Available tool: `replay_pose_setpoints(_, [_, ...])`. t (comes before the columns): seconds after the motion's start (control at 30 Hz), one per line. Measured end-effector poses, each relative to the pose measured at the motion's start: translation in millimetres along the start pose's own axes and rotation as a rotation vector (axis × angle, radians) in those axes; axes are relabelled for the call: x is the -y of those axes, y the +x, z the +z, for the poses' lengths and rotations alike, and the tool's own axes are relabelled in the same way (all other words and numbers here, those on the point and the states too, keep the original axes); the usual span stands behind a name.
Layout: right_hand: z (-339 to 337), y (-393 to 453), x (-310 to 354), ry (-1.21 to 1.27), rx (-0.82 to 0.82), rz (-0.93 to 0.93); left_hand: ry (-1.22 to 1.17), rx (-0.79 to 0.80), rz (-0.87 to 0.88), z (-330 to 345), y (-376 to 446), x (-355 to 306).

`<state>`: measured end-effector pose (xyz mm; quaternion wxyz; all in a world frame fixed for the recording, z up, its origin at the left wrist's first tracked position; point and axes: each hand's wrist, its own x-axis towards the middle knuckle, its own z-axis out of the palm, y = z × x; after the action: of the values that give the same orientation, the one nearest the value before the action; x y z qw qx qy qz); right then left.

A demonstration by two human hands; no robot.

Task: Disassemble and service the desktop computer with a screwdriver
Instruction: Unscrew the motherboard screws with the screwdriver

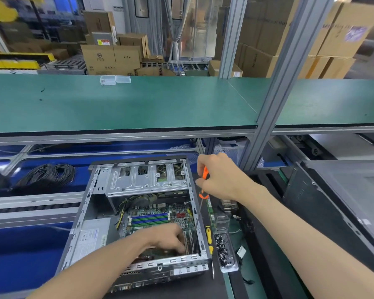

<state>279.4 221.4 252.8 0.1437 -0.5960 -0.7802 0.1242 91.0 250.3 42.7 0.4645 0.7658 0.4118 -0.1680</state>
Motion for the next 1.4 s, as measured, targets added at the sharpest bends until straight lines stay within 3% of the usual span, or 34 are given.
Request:
replay_pose_setpoints(0.17, [3,5,-1,0.009,-0.051,0.007,-0.939,-0.092,0.086,-15,-23,28])
replay_pose_setpoints(0.27, [3,9,3,0.018,-0.071,-0.022,-1.184,-0.127,0.199,-19,-33,28])
replay_pose_setpoints(0.33, [3,12,5,0.004,-0.084,-0.046,-1.124,-0.220,0.199,-18,-37,23])
replay_pose_setpoints(0.47, [5,16,6,0.002,-0.111,-0.088,-0.583,-0.402,0.208,-8,-38,4])
replay_pose_setpoints(0.53, [7,19,6,0.013,-0.112,-0.098,-0.451,-0.438,0.225,-5,-36,-3])
replay_pose_setpoints(0.93, [42,25,8,0.297,-0.173,-0.131,-0.481,-0.385,0.238,-5,-32,-7])
replay_pose_setpoints(1.4, [65,32,3,0.364,-0.227,-0.191,-0.481,-0.259,0.195,-1,-2,6])
